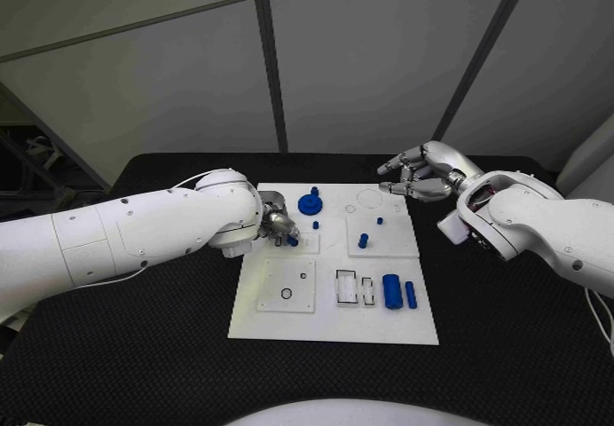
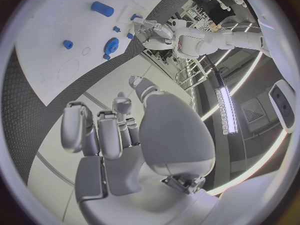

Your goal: Assemble the parts on the task board

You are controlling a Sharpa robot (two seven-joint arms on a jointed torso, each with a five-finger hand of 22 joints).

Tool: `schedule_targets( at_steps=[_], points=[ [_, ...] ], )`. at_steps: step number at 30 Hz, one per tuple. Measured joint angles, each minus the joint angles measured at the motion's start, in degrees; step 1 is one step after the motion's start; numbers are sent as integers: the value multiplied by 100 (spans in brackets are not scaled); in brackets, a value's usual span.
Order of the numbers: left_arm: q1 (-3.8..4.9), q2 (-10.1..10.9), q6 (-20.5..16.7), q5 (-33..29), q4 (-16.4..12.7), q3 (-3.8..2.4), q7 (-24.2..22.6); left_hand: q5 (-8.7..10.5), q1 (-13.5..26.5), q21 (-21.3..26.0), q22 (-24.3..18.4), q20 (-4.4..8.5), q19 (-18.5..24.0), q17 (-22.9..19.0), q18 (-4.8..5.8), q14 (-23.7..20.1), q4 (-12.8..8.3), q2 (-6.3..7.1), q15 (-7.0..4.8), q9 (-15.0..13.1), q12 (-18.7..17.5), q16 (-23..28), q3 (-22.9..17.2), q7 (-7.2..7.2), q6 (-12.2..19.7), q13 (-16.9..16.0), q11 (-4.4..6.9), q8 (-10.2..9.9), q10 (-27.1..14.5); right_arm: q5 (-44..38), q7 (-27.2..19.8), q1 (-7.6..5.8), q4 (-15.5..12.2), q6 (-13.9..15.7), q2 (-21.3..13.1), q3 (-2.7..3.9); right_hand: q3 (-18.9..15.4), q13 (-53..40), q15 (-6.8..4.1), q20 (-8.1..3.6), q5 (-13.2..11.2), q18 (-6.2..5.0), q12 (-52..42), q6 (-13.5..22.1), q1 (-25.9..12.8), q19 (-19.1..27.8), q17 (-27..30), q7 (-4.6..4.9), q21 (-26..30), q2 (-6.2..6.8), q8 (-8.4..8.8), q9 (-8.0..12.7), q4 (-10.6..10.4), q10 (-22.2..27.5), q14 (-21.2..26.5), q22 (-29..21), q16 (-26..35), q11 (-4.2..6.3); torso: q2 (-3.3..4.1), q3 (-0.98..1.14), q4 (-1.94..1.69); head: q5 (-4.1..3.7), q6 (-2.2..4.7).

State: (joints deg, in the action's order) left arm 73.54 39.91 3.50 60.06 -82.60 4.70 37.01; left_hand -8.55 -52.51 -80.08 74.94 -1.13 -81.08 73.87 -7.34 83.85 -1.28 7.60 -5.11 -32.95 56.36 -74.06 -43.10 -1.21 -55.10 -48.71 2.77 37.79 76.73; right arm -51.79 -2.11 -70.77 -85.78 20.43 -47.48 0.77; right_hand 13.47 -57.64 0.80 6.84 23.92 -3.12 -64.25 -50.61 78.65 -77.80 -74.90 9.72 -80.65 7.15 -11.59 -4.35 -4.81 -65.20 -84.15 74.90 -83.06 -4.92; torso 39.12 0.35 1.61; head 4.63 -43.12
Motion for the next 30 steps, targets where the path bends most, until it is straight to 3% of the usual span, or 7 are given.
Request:
schedule_targets(
  at_steps=[16, 26, 30],
  points=[
    [-20, -61, 29, -18, 63, 15, 29, 22, 265, -3, -1, -1, -41, 6, 1, 4, 293, -52, -7, 265, 160, 0, 513, 30, -153, -107, 21, 23, 101, -1, 4, 0, -10, -4, -13, 0, -15, 7, 0, 0, 0, 1, 22, 0, 0, -1, -4, 0, 0, 0, 0, 1, -15, 0, 0, 0, 0, 0, 1, -3, -9, -30, -23],
    [-28, -64, 39, -20, 93, 21, 55, 45, 416, -3, -1, 20, -62, 12, 1, 19, 534, -67, -22, 471, 215, 0, 1173, 30, -234, -133, 4, 65, 119, -1, 8, 0, -13, -11, -18, 0, -15, 16, 0, 0, 0, 0, 22, 0, -19, 0, -3, 0, 23, 19, 0, 0, -15, 0, 0, -17, 27, 0, -3, -4, -10, -31, -32],
    [-28, -46, 30, -20, 93, 22, 62, 44, 508, -25, -2, 0, -82, 13, -2, 19, 663, 29, -22, 538, 243, 0, 1553, 30, -234, -138, 1, 88, 121, -1, 11, 0, -13, -15, -22, 0, -30, 24, 0, -8, 0, 1, 22, 0, -24, 17, -3, 0, 23, 24, 0, 4, -30, 0, 0, -30, 27, 0, -3, -6, -10, -31, -24]
  ],
)
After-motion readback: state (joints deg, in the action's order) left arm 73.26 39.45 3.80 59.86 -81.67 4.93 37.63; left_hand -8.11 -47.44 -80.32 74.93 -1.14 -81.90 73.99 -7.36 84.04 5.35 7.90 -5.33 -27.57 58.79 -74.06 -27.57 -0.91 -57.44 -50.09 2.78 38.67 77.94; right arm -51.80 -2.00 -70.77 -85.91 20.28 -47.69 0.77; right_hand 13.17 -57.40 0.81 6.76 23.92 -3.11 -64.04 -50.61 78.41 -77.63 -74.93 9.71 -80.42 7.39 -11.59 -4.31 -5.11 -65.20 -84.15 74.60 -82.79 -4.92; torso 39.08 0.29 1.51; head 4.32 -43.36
